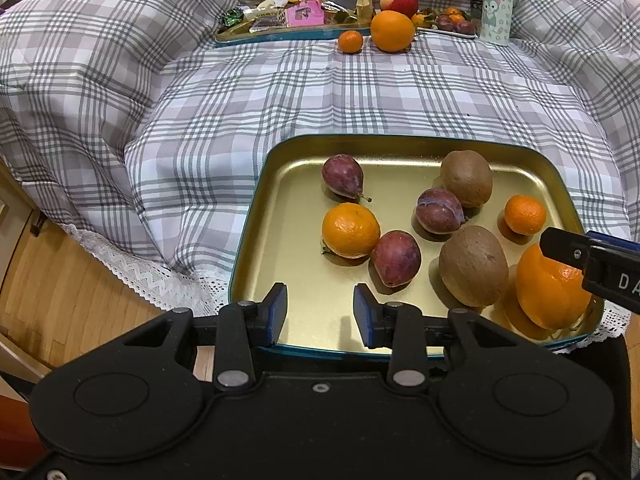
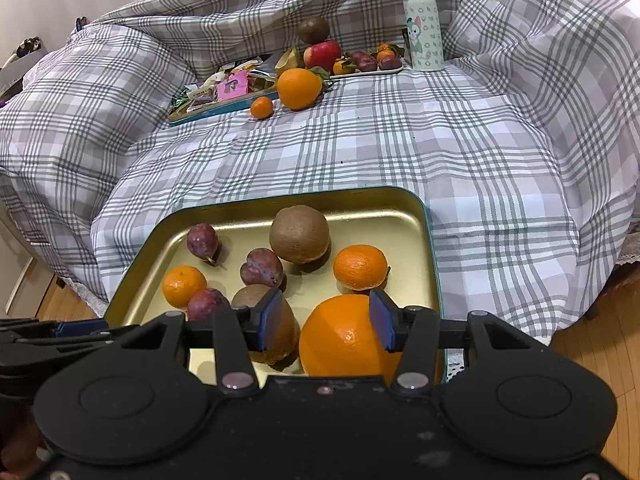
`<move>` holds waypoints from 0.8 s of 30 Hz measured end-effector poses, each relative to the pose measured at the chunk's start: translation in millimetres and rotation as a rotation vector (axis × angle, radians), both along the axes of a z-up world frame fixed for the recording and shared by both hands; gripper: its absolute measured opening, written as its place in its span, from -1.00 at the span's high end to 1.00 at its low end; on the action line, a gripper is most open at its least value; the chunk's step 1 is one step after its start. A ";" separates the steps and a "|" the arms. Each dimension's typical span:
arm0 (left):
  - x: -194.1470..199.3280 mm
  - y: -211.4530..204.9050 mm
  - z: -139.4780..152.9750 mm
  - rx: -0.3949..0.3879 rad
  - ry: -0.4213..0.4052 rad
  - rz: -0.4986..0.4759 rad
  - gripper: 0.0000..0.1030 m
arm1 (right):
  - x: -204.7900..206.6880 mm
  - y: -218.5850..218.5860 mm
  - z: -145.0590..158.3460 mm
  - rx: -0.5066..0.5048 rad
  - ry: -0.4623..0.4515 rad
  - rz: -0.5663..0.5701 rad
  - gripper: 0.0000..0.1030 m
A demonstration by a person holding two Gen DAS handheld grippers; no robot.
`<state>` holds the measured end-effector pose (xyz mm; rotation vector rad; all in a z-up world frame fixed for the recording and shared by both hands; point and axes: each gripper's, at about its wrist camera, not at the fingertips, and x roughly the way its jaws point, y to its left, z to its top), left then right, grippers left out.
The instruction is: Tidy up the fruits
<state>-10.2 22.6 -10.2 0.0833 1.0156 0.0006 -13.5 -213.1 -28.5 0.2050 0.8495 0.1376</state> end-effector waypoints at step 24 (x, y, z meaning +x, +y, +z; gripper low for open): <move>41.9 5.0 7.2 -0.083 0.083 -0.005 0.12 | 35.9 -19.6 5.9 0.121 0.144 0.014 -0.02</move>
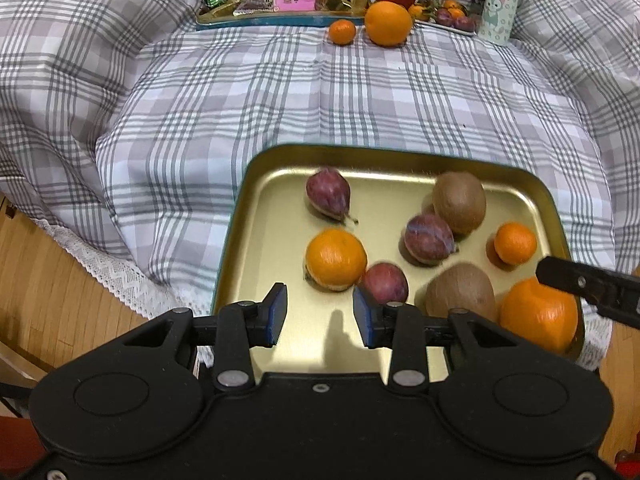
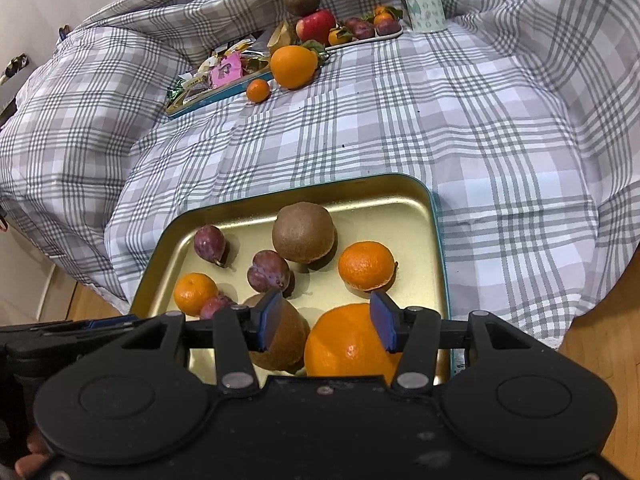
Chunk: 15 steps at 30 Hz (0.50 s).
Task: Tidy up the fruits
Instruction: 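Move both open tools back from the tray toward the remaining fruit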
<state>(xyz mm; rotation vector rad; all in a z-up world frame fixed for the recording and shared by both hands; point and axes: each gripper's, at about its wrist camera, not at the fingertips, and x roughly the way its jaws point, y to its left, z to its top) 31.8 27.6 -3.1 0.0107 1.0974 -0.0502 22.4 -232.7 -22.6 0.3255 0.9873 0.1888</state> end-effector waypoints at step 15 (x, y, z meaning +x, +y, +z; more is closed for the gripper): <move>51.9 5.7 14.2 0.004 -0.048 0.034 0.12 | 38.5 2.2 15.0 0.029 0.011 0.029 -0.02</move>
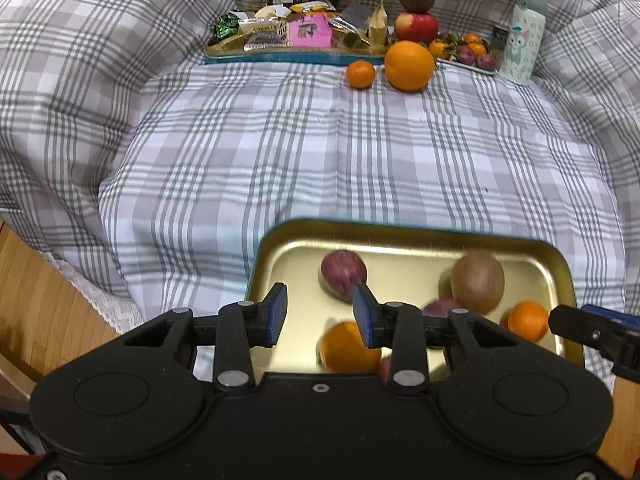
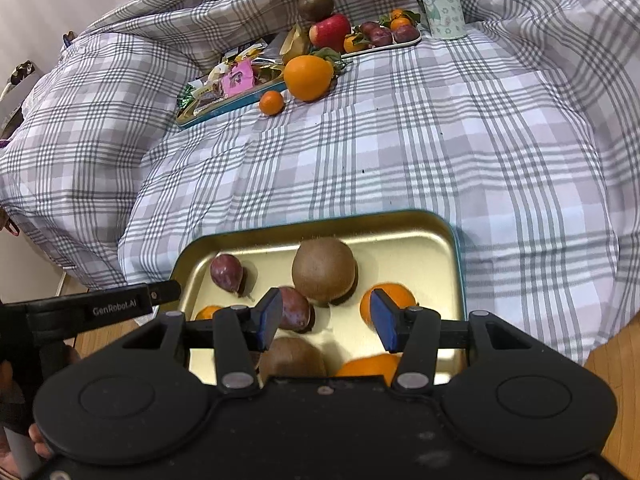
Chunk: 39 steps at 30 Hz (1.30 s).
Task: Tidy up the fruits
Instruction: 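Move both open tools back from the tray toward the remaining fruit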
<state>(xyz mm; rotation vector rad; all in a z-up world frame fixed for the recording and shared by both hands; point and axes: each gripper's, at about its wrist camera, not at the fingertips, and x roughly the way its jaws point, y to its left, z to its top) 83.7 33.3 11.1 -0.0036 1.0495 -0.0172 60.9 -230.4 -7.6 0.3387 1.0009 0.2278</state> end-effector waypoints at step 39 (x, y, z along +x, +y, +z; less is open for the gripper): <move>143.9 0.9 -24.8 0.023 -0.050 -0.015 0.12 | 213.9 36.5 -11.0 -0.118 -0.152 0.018 -0.02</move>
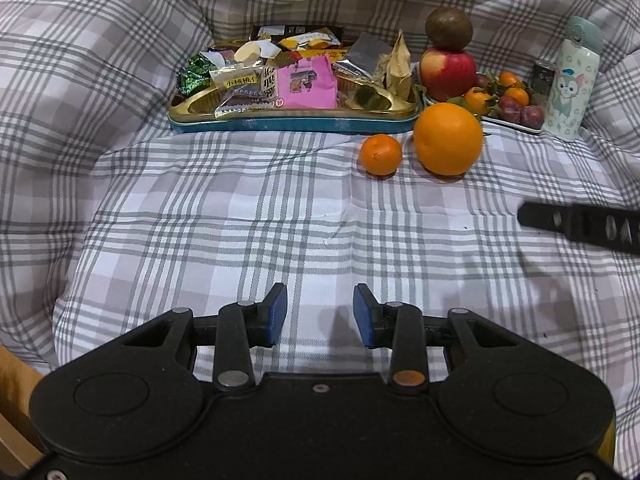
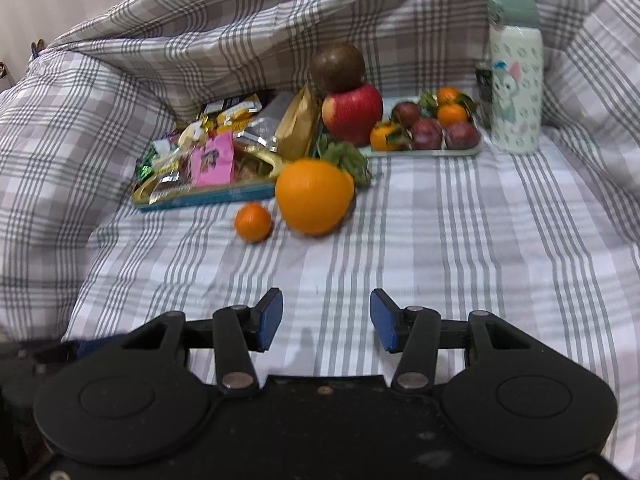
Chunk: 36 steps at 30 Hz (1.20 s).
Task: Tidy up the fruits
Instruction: 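Grasp the large leafy orange on the cloth with the right tool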
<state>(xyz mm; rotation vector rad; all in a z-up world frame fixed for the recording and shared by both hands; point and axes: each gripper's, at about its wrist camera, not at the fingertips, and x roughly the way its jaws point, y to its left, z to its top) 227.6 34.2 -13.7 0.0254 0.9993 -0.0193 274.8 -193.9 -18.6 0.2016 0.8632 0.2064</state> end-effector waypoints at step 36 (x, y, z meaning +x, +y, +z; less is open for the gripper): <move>29.5 10.7 -12.8 0.010 -0.032 -0.026 0.12 | 100.1 37.6 -20.7 -0.073 -0.138 0.068 -0.04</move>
